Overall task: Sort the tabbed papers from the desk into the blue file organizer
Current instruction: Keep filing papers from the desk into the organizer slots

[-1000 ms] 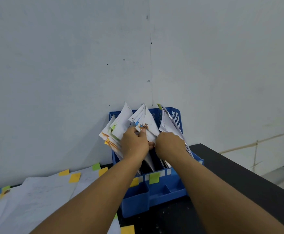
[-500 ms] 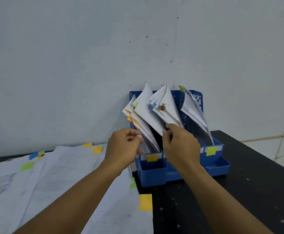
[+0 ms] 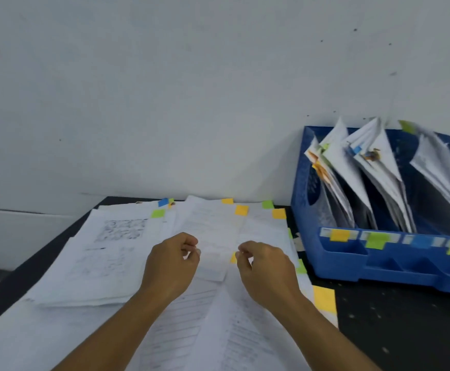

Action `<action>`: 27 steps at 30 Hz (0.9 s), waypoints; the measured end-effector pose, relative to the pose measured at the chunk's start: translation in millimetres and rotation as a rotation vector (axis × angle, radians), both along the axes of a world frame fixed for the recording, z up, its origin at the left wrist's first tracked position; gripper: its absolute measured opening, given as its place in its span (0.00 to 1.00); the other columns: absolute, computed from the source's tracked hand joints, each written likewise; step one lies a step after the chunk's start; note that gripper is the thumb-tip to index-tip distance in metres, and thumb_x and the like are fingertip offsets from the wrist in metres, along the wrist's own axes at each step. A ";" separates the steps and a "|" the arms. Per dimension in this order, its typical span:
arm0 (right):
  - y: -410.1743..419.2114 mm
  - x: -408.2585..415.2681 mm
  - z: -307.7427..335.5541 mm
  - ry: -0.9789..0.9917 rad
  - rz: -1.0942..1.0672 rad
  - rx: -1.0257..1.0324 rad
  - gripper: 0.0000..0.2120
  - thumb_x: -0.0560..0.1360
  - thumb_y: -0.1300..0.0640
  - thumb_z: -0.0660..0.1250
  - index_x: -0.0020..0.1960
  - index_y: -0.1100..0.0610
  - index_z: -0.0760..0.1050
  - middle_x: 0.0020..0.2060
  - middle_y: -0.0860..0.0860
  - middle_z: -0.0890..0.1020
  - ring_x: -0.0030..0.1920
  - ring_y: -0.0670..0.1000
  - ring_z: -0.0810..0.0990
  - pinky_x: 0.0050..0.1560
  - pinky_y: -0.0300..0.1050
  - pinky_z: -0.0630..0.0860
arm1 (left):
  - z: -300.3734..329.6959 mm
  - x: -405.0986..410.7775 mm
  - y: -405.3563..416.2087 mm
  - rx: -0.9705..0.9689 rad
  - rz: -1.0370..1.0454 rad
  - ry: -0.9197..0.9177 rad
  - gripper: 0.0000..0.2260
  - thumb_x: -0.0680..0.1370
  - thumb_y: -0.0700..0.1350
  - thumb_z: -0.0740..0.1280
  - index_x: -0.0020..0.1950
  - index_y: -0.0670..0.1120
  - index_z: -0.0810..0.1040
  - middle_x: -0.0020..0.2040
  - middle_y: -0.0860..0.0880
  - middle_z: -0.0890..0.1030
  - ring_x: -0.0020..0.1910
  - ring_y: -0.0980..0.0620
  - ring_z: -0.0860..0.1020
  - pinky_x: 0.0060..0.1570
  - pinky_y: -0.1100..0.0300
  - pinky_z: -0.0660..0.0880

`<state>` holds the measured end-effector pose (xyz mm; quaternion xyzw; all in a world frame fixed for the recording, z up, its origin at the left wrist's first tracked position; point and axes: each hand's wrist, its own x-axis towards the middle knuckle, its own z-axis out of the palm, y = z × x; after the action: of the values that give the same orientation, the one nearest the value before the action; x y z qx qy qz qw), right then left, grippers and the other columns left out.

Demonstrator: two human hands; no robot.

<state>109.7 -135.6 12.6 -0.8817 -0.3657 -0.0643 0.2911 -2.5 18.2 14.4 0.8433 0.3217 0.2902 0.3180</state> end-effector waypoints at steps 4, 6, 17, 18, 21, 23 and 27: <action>12.7 -8.1 -22.0 0.024 0.042 -0.068 0.17 0.82 0.46 0.58 0.69 0.47 0.75 0.62 0.44 0.80 0.62 0.48 0.74 0.57 0.40 0.71 | -15.8 -25.1 18.5 0.090 0.144 0.081 0.14 0.75 0.49 0.71 0.60 0.53 0.78 0.58 0.53 0.79 0.61 0.51 0.73 0.58 0.56 0.73; 13.5 -9.5 -29.8 0.021 0.055 -0.085 0.18 0.83 0.47 0.58 0.70 0.48 0.74 0.64 0.45 0.79 0.64 0.49 0.72 0.60 0.39 0.71 | -22.1 -34.5 26.1 0.156 0.207 0.218 0.23 0.75 0.55 0.69 0.68 0.52 0.72 0.68 0.50 0.74 0.70 0.47 0.66 0.67 0.49 0.67; 4.6 -5.2 -36.2 0.056 0.032 -0.048 0.17 0.82 0.48 0.61 0.69 0.49 0.74 0.65 0.45 0.77 0.66 0.48 0.70 0.63 0.38 0.67 | -29.3 -40.4 10.9 0.099 0.018 0.471 0.33 0.77 0.62 0.61 0.78 0.50 0.57 0.78 0.50 0.58 0.78 0.47 0.52 0.76 0.50 0.51; 4.5 -4.3 -35.5 0.066 0.030 -0.040 0.17 0.82 0.48 0.61 0.69 0.49 0.74 0.66 0.45 0.77 0.66 0.48 0.70 0.63 0.38 0.67 | -28.5 -39.2 3.6 0.101 -0.026 0.462 0.33 0.77 0.62 0.61 0.78 0.50 0.58 0.79 0.50 0.57 0.78 0.48 0.52 0.76 0.52 0.50; 1.8 -2.9 -35.3 0.099 0.021 -0.028 0.17 0.82 0.48 0.61 0.69 0.49 0.74 0.65 0.46 0.77 0.66 0.49 0.71 0.64 0.40 0.68 | -28.9 -32.4 -13.9 0.124 -0.130 0.447 0.33 0.77 0.66 0.59 0.77 0.51 0.61 0.78 0.52 0.58 0.78 0.50 0.52 0.75 0.55 0.52; -1.0 -1.5 -35.1 0.117 0.009 -0.020 0.18 0.82 0.48 0.61 0.69 0.50 0.74 0.65 0.47 0.78 0.66 0.50 0.71 0.64 0.41 0.69 | -27.1 -26.5 -24.8 0.140 -0.214 0.421 0.31 0.77 0.66 0.58 0.75 0.52 0.65 0.76 0.54 0.62 0.77 0.51 0.54 0.74 0.58 0.52; -3.5 -4.2 -35.7 0.140 0.003 -0.031 0.19 0.81 0.45 0.60 0.69 0.50 0.74 0.62 0.48 0.80 0.62 0.51 0.72 0.63 0.46 0.71 | -27.4 -20.6 -41.8 0.137 -0.407 0.359 0.34 0.70 0.72 0.47 0.60 0.50 0.75 0.58 0.51 0.78 0.65 0.53 0.69 0.55 0.74 0.63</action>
<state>105.5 -139.1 -23.1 -0.8879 -0.3467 0.0037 0.3023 -23.1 -23.6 -13.0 0.9480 0.1765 0.0871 0.2500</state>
